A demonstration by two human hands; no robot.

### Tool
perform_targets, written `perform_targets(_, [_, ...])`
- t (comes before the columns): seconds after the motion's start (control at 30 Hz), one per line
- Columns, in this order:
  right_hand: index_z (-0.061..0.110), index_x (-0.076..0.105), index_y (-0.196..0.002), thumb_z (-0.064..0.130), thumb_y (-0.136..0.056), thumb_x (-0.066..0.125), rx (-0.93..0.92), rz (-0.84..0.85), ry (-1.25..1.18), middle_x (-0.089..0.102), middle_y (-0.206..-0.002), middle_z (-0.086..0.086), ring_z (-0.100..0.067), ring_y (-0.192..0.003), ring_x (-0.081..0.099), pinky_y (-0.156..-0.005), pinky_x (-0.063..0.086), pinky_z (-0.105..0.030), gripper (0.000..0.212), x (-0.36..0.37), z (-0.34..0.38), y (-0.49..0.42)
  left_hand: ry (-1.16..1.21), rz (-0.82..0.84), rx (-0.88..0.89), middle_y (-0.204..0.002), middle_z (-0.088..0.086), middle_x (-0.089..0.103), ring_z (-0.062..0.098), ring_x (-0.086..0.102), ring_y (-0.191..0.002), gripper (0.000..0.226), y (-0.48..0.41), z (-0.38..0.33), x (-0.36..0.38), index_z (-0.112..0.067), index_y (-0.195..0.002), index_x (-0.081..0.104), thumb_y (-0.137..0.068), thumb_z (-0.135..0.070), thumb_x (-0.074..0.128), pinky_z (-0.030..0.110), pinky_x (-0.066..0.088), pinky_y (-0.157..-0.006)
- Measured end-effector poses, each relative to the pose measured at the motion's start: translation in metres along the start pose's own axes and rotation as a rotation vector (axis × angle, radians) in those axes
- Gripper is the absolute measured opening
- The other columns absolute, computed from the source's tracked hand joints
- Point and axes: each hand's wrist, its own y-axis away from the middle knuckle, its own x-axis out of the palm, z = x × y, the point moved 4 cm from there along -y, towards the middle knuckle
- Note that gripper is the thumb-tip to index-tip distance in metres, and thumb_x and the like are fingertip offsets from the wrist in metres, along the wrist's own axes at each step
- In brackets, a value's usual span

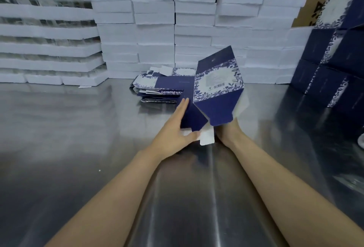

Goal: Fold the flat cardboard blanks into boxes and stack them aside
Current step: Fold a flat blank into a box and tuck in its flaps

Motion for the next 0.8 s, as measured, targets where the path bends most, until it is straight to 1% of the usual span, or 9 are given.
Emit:
perform_targets(0.1, [0.005, 0.062, -0.112, 0.002, -0.095, 0.045, -0.081, 0.012, 0.041, 0.067, -0.109, -0.020, -0.028, -0.093, 0.063, -0.086, 0.051, -0.046, 0.025, 0.010, 0.007, 0.002, 0.114, -0.068, -0.051, -0.149, -0.020, 0.035, 0.003, 0.046, -0.129, 0.109, 0.005, -0.002, 0.000, -0.056, -0.146, -0.001, -0.074, -0.030, 0.077, 0.038, 0.058, -0.077])
perform_targets(0.2, [0.011, 0.063, -0.122, -0.002, -0.093, 0.040, -0.134, 0.003, 0.139, 0.073, -0.102, -0.003, -0.013, -0.091, 0.067, -0.075, 0.054, -0.031, 0.039, 0.016, 0.005, 0.001, 0.159, -0.263, 0.038, -0.147, -0.011, 0.044, 0.001, 0.051, -0.121, 0.090, -0.003, -0.002, -0.010, -0.032, -0.154, 0.010, -0.084, -0.005, 0.060, 0.014, 0.046, -0.093])
perform_targets(0.27, [0.017, 0.057, -0.134, 0.020, -0.099, 0.043, -0.196, -0.027, 0.147, 0.070, -0.113, 0.000, -0.012, -0.102, 0.065, -0.081, 0.054, -0.030, 0.038, 0.015, 0.007, 0.000, 0.077, -0.446, 0.061, -0.146, -0.007, 0.047, 0.010, 0.053, -0.116, 0.076, -0.005, 0.000, -0.023, -0.020, -0.154, 0.022, -0.085, 0.005, 0.043, 0.004, 0.038, -0.090])
perform_targets(0.33, [0.023, 0.040, -0.146, 0.051, -0.089, 0.053, -0.343, 0.006, 0.294, 0.054, -0.139, 0.002, -0.011, -0.126, 0.052, -0.100, 0.046, -0.028, 0.064, 0.016, 0.010, 0.004, -0.019, -0.547, 0.081, -0.139, 0.007, 0.055, 0.024, 0.053, -0.114, 0.068, -0.006, 0.004, -0.032, -0.015, -0.150, 0.032, -0.086, 0.007, 0.035, 0.010, 0.041, -0.090])
perform_targets(0.4, [0.022, 0.025, -0.152, 0.054, -0.075, 0.068, -0.418, 0.127, 0.447, 0.039, -0.151, 0.008, -0.005, -0.137, 0.038, -0.108, 0.037, -0.021, 0.094, 0.024, 0.005, 0.005, -0.047, -0.532, 0.119, -0.132, 0.012, 0.059, 0.029, 0.056, -0.110, 0.064, -0.007, 0.003, -0.035, -0.017, -0.148, 0.036, -0.086, -0.002, 0.033, 0.020, 0.042, -0.094])
perform_targets(0.47, [0.020, 0.035, -0.145, 0.041, -0.073, 0.073, -0.436, 0.124, 0.435, 0.050, -0.141, 0.010, -0.002, -0.128, 0.048, -0.100, 0.043, -0.019, 0.084, 0.026, 0.003, 0.004, -0.071, -0.467, 0.188, -0.135, 0.002, 0.058, 0.017, 0.057, -0.112, 0.063, -0.008, -0.003, -0.032, -0.018, -0.146, 0.039, -0.085, -0.009, 0.032, 0.013, 0.039, -0.097])
perform_targets(0.53, [0.017, 0.053, -0.120, 0.035, -0.084, 0.062, -0.502, -0.030, 0.311, 0.066, -0.107, 0.012, 0.006, -0.096, 0.061, -0.081, 0.046, -0.011, 0.041, 0.022, 0.009, 0.004, -0.063, -0.472, 0.200, -0.132, -0.007, 0.057, 0.003, 0.054, -0.116, 0.053, -0.007, -0.002, -0.029, -0.015, -0.141, 0.047, -0.090, -0.005, 0.037, 0.007, 0.035, -0.098])
perform_targets(0.63, [0.025, 0.057, -0.094, 0.026, -0.090, 0.049, -0.633, -0.323, 0.177, 0.060, -0.075, 0.014, -0.003, -0.067, 0.057, -0.065, 0.046, -0.018, 0.009, -0.001, 0.019, 0.008, 0.375, -0.534, -0.035, -0.109, -0.006, 0.069, 0.013, 0.065, -0.105, 0.021, -0.010, 0.015, -0.037, -0.017, -0.115, 0.063, -0.097, -0.012, 0.054, 0.024, 0.049, -0.094])
perform_targets(0.8, [0.033, 0.053, -0.101, 0.009, -0.086, 0.052, -0.722, -0.388, 0.298, 0.064, -0.083, 0.020, 0.000, -0.073, 0.059, -0.067, 0.048, -0.019, 0.029, -0.002, 0.032, 0.010, 0.802, -0.524, -0.206, -0.103, -0.001, 0.074, 0.011, 0.070, -0.092, 0.021, -0.010, 0.031, -0.049, -0.014, -0.107, 0.066, -0.092, -0.028, 0.062, 0.021, 0.056, -0.079])
